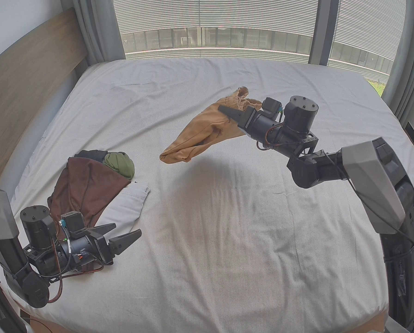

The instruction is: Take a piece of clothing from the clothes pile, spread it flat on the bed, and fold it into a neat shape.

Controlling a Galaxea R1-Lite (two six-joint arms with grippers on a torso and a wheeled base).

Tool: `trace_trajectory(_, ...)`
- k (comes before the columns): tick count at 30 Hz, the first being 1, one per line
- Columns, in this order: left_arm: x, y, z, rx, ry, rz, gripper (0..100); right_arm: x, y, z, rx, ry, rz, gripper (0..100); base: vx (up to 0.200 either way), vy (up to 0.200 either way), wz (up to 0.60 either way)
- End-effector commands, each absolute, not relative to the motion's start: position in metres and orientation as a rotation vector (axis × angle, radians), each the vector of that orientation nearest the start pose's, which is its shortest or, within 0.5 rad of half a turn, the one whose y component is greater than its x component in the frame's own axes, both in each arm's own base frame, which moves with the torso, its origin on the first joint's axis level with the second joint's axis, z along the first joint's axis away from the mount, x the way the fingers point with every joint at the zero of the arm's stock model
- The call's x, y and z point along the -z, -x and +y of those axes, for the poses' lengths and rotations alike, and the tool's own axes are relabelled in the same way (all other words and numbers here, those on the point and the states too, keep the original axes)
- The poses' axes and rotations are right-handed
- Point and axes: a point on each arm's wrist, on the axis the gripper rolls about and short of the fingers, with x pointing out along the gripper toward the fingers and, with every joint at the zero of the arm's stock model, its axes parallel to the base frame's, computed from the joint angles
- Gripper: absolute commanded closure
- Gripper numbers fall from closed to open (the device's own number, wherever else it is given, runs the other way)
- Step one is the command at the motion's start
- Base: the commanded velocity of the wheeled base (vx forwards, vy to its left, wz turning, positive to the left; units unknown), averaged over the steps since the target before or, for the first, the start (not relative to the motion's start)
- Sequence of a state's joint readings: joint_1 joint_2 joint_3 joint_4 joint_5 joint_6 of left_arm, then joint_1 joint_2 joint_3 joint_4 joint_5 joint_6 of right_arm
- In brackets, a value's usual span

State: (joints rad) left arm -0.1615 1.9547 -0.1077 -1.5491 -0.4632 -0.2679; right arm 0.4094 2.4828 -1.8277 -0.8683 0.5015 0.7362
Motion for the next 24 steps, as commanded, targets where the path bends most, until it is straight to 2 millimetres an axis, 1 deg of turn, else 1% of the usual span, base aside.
trace_trajectory(1,-0.062,-0.227,-0.047,0.579,0.302,0.373,0,-0.092,-0.502,0.209,-0.884,-0.675,0.189,100,0.000,0.000,0.00)
trace_trajectory(6,-0.063,-0.225,-0.047,0.579,0.303,0.374,0,-0.054,-0.512,0.190,-0.824,-0.658,0.238,100,0.000,0.000,0.00)
trace_trajectory(7,-0.063,-0.225,-0.047,0.579,0.303,0.374,0,-0.054,-0.512,0.190,-0.824,-0.658,0.238,100,0.000,0.000,0.00)
trace_trajectory(8,-0.064,-0.225,-0.047,0.578,0.303,0.370,0,-0.041,-0.511,0.182,-0.801,-0.643,0.257,100,0.000,0.000,0.00)
trace_trajectory(10,-0.066,-0.225,-0.047,0.579,0.302,0.361,0,-0.029,-0.505,0.175,-0.781,-0.640,0.285,100,0.000,0.000,0.00)
trace_trajectory(12,-0.066,-0.225,-0.047,0.581,0.304,0.362,0,-0.027,-0.501,0.173,-0.777,-0.641,0.293,100,0.000,0.000,0.00)
trace_trajectory(14,-0.066,-0.224,-0.047,0.582,0.303,0.362,0,-0.022,-0.491,0.164,-0.760,-0.644,0.312,100,0.000,0.000,0.00)
trace_trajectory(18,-0.066,-0.225,-0.047,0.584,0.303,0.359,0,-0.017,-0.477,0.160,-0.748,-0.646,0.341,100,0.000,0.000,0.00)
trace_trajectory(20,-0.066,-0.225,-0.047,0.583,0.302,0.360,0,-0.013,-0.474,0.158,-0.742,-0.647,0.352,100,0.000,0.000,0.00)
trace_trajectory(24,-0.066,-0.224,-0.047,0.584,0.303,0.361,0,-0.004,-0.475,0.151,-0.725,-0.644,0.349,100,0.000,0.000,0.00)
